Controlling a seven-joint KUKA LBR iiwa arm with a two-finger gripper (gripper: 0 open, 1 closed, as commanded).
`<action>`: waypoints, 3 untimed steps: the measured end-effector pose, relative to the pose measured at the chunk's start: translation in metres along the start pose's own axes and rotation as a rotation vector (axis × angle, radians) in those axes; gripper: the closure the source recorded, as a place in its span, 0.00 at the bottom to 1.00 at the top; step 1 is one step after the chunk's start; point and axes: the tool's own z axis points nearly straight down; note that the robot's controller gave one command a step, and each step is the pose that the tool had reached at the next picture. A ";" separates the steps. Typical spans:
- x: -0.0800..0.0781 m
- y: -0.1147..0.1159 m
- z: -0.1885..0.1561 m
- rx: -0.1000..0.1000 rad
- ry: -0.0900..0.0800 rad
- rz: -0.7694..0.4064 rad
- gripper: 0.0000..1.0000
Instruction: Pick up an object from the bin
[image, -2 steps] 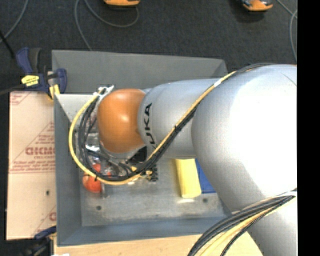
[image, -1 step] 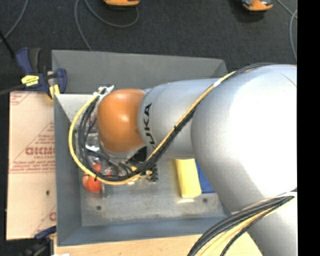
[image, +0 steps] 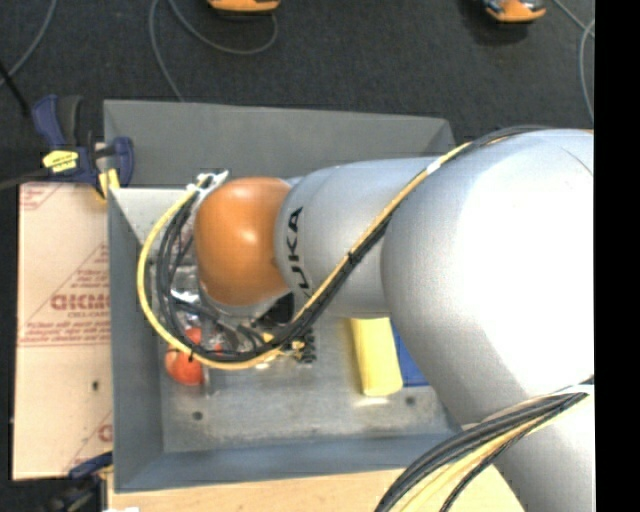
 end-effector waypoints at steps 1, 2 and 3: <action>0.000 0.000 0.000 0.000 0.000 0.001 1.00; 0.000 0.000 0.000 0.000 0.000 0.002 1.00; 0.000 0.000 0.000 0.000 0.000 0.003 1.00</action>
Offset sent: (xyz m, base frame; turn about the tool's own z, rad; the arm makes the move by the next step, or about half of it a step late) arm 0.0000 0.0000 0.0000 0.0000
